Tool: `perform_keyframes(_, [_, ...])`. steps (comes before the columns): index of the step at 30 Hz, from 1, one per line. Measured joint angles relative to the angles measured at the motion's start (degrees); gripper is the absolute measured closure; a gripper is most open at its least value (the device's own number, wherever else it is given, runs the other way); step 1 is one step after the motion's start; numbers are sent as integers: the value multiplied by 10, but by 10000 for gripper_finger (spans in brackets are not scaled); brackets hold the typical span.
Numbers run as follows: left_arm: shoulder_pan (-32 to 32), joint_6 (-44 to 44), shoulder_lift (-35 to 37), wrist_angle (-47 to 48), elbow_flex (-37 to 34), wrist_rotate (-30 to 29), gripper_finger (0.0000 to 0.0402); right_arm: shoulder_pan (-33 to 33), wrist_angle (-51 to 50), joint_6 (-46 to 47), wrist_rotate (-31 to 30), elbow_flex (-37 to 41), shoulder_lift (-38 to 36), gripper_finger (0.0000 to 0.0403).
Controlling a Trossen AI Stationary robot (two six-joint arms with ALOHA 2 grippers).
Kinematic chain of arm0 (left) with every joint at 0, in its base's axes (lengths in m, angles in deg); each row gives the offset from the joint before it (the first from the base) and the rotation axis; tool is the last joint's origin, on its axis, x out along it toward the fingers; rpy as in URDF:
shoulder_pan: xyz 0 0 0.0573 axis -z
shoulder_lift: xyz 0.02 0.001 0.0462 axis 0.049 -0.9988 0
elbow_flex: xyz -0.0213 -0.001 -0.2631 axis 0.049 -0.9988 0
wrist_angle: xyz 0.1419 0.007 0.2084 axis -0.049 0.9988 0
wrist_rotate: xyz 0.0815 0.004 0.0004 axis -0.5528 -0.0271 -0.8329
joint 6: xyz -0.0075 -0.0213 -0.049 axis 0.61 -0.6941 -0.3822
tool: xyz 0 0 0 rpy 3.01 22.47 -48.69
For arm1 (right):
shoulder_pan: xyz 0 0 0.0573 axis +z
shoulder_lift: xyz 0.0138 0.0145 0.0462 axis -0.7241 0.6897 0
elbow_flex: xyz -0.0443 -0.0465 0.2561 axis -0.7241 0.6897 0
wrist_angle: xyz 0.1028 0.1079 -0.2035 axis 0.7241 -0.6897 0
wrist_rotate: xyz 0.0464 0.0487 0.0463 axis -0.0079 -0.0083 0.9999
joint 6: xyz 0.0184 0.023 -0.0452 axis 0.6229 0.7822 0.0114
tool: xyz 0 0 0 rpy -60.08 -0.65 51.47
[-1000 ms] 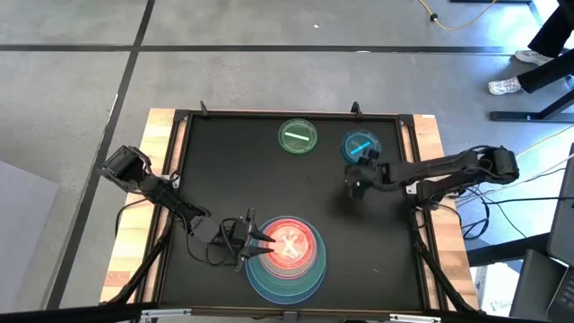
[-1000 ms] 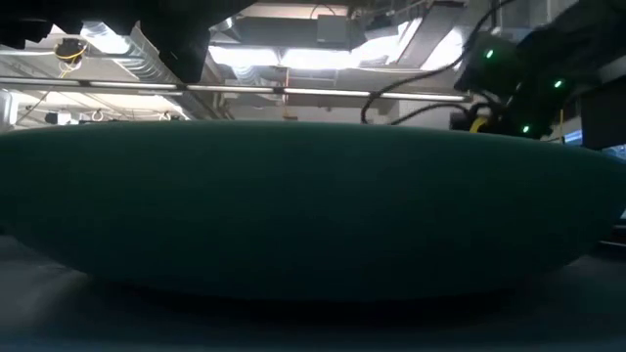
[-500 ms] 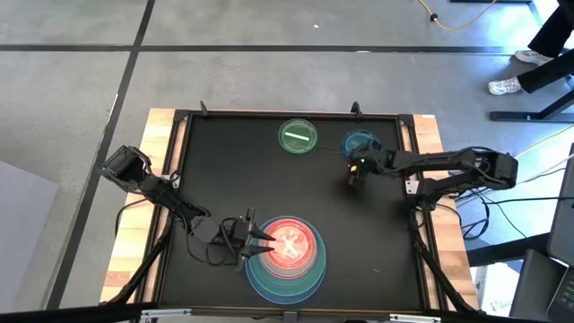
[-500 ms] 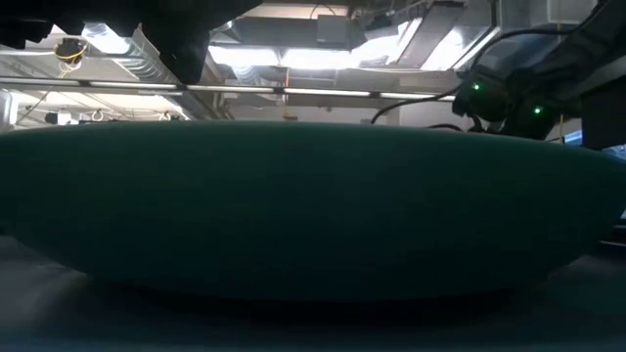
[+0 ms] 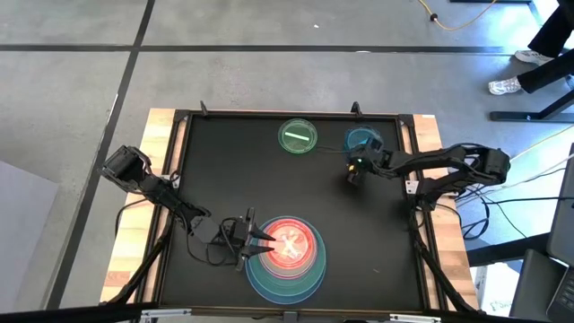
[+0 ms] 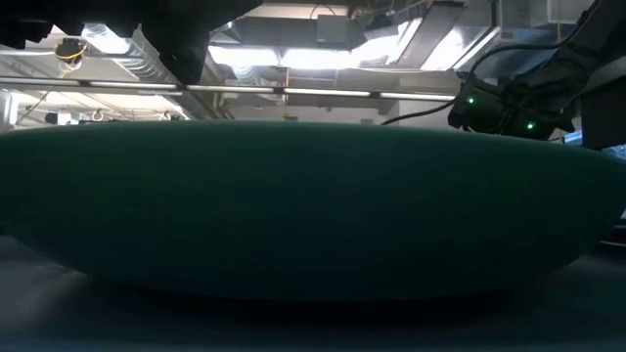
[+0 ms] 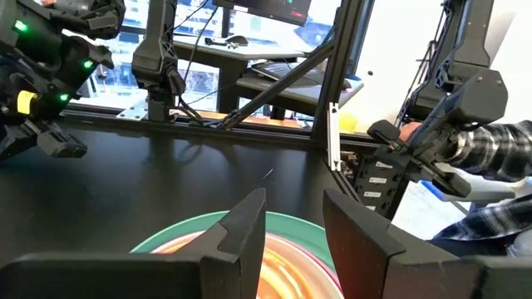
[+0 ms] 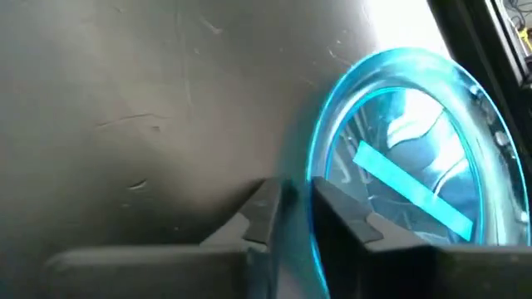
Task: Stack plastic plates
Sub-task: Stack the light blue plate on the light pink plate
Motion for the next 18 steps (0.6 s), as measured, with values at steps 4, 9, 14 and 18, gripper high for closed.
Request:
perform_keyframes(4, [0,0,0,1,0,0,286,0,2,-3,-2,0,10,376])
perform_keyframes(9, [0,0,0,2,0,0,286,2,4,-18,-1,0,11,396])
perform_keyframes(14, [0,0,0,2,0,0,286,4,4,-28,19,-1,5,401])
perform_keyframes(18, [-1,0,0,2,0,-1,286,37,-4,-28,33,-7,-16,401])
